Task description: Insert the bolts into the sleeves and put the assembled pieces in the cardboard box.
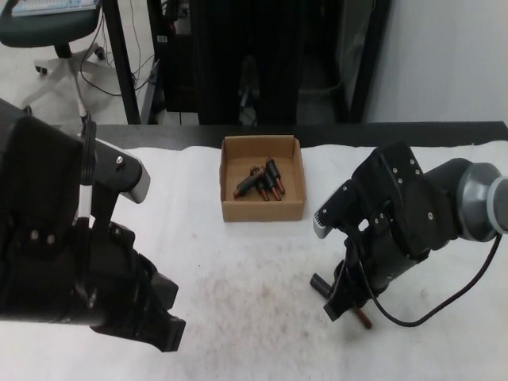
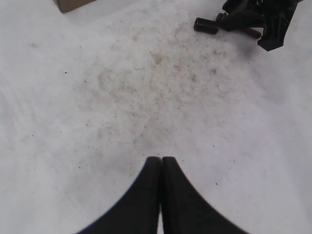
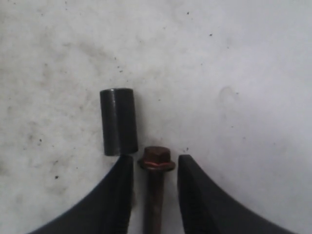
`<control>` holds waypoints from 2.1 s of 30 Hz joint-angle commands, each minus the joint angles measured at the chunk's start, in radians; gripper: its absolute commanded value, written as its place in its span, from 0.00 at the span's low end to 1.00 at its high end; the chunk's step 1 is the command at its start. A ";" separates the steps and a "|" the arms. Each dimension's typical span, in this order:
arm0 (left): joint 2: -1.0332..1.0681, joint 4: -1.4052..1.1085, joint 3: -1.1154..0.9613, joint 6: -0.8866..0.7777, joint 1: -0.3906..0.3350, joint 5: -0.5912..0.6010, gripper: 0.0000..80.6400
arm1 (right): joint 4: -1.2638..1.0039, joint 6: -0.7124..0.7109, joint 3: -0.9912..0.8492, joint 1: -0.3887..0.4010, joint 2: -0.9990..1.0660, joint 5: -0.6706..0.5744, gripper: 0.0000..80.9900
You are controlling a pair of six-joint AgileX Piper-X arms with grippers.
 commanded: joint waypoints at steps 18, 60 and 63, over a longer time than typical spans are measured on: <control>-0.005 0.004 0.000 -0.002 0.001 -0.057 0.00 | 0.110 -0.006 -0.001 0.002 0.114 0.092 0.05; 0.867 -0.055 -0.709 -0.447 -0.236 0.114 0.33 | 0.260 0.185 -0.003 -0.130 -0.756 0.008 0.01; 0.923 -0.055 -0.740 -0.712 -0.239 0.070 0.34 | 0.260 0.192 -0.003 -0.130 -0.762 0.008 0.01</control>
